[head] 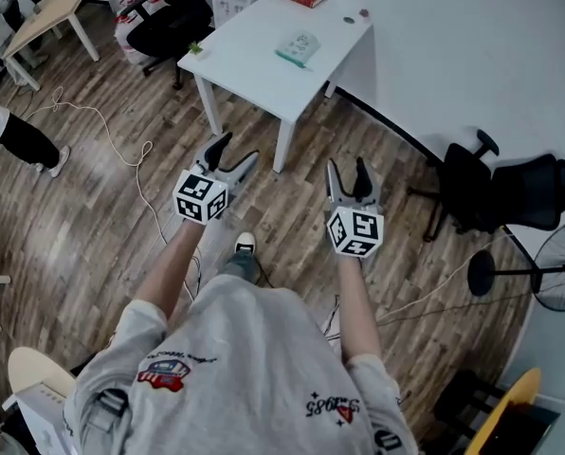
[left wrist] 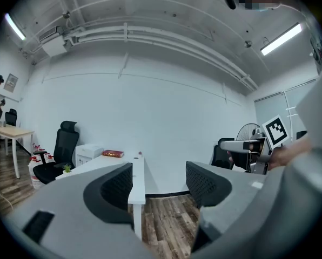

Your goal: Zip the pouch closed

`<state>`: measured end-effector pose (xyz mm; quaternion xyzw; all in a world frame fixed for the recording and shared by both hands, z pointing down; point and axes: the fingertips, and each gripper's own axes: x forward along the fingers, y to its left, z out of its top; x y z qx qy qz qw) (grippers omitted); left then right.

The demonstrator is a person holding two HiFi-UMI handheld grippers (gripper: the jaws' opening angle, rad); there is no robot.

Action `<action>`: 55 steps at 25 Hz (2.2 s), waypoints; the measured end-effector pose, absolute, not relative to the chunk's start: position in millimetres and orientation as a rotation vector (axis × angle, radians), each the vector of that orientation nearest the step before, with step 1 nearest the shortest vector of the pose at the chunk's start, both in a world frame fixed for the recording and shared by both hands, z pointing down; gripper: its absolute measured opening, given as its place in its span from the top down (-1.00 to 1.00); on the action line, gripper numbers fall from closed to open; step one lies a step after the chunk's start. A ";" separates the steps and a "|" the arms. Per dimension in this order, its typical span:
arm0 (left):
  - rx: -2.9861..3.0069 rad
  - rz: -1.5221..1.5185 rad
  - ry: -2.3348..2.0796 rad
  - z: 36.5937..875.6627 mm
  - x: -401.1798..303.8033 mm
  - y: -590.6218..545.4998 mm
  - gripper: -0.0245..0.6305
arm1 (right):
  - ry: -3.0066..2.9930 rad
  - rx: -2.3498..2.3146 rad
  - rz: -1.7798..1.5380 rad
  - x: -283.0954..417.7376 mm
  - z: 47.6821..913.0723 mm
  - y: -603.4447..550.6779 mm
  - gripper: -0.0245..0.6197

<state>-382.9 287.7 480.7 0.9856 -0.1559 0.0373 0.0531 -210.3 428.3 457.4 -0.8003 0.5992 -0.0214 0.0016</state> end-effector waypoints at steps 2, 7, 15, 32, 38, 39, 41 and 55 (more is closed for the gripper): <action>2.997 0.109 -0.461 477.7 -367.3 258.3 -0.01 | 1.875 -2.523 -0.061 -196.9 451.9 400.2 0.10; 3.010 0.088 -0.442 465.5 -333.6 190.0 0.00 | 1.862 -2.549 -0.018 -167.1 435.3 334.6 0.10; 3.029 0.107 -0.411 468.6 -299.9 109.7 0.00 | 1.862 -2.575 -0.027 -140.8 444.5 258.6 0.10; 2.992 0.166 -0.414 497.2 -193.5 4.2 0.01 | 1.876 -2.562 -0.075 -33.3 468.8 152.2 0.11; 2.981 0.170 -0.511 489.4 -124.1 -50.0 0.01 | 1.974 -2.491 -0.045 47.8 457.0 81.5 0.11; 2.977 0.168 -0.534 486.2 -113.2 -59.2 0.01 | 1.991 -2.475 -0.042 61.1 454.1 69.7 0.11; 2.972 0.162 -0.574 478.5 -90.3 -76.7 0.01 | 2.034 -2.439 -0.036 87.6 449.0 46.4 0.11; 2.920 0.175 -0.764 472.4 14.5 -162.2 0.01 | 2.232 -2.266 -0.089 197.7 455.4 -74.5 0.11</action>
